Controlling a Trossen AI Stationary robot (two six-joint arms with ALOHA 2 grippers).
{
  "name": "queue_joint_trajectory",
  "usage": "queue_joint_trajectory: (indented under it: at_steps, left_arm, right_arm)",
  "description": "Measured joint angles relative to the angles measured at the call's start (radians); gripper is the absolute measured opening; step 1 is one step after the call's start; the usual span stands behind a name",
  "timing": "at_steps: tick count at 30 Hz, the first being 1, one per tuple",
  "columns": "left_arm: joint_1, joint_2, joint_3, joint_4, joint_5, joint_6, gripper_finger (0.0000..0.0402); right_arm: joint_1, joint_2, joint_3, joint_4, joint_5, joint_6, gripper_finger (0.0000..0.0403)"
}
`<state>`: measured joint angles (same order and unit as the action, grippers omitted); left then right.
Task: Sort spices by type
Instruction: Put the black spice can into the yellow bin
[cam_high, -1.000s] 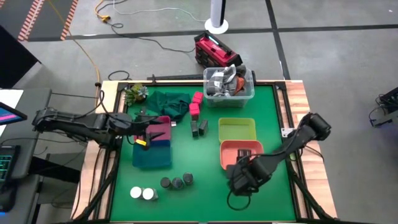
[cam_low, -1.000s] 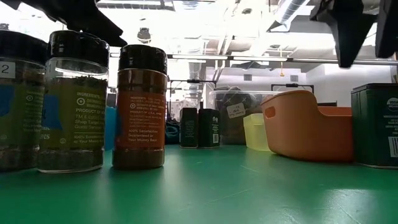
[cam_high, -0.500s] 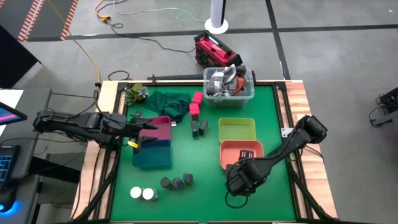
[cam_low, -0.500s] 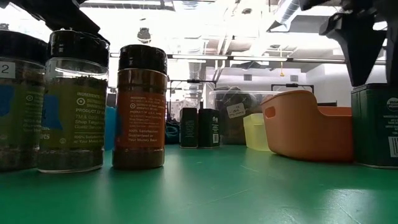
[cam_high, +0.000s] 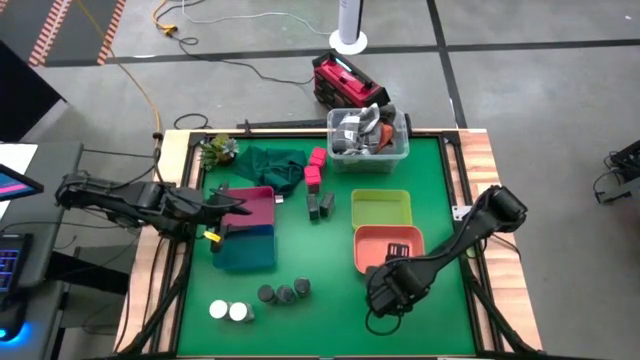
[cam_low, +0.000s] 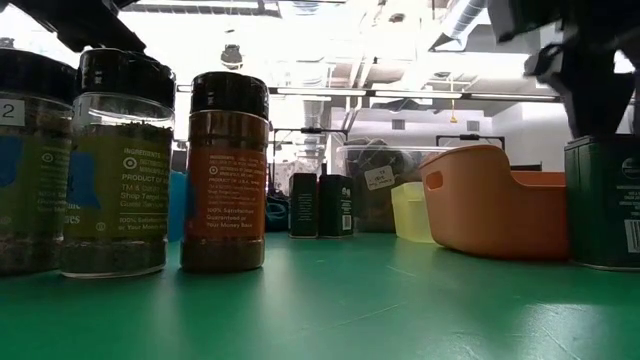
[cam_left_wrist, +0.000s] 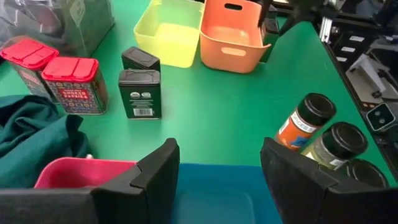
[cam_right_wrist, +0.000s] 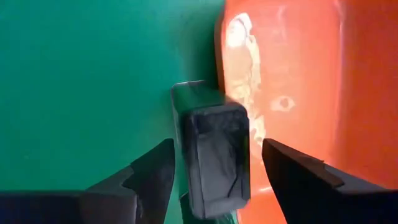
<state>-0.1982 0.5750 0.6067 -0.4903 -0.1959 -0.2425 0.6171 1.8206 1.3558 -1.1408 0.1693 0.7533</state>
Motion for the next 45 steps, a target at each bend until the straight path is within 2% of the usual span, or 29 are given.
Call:
queue_joint_trajectory:
  at_steps: [6, 12, 18, 25, 30, 35, 38, 45]
  left_arm:
    - [-0.016, 0.0, 0.0, 0.0, -0.002, -0.01, 0.0215]
    - [-0.023, 0.0, 0.0, 0.0, -0.002, -0.016, 0.0215]
    - [-0.023, 0.0, 0.0, -0.001, -0.002, -0.026, 0.0215]
    - [-0.023, 0.0, 0.0, -0.014, -0.002, -0.074, 0.0215]
    - [-0.034, 0.0, 0.0, -0.015, -0.008, -0.093, 0.0215]
    - [-0.039, 0.0, 0.0, -0.014, -0.076, -0.114, 0.0215]
    - [-0.039, 0.001, 0.0, -0.014, -0.126, -0.144, 0.0215]
    - [-0.041, 0.001, 0.0, -0.012, -0.232, -0.191, 0.0215]
  right_arm:
    - [-0.01, 0.001, -0.014, 0.026, -0.01, 0.006, 0.0249]
    - [-0.011, 0.0, -0.015, 0.043, -0.022, -0.001, 0.0156]
    - [-0.011, 0.0, -0.004, 0.056, -0.065, -0.01, 0.0152]
    - [-0.011, 0.0, 0.197, -0.109, -0.074, -0.053, 0.0152]
    - [-0.046, -0.002, 0.409, -0.282, -0.002, -0.131, 0.0162]
    - [-0.178, -0.002, 0.537, -0.427, 0.134, -0.264, 0.0162]
    - [-0.301, -0.002, 0.549, -0.428, 0.149, -0.335, 0.0162]
    - [-0.596, 0.0, 0.533, -0.426, 0.148, -0.228, 0.0163]
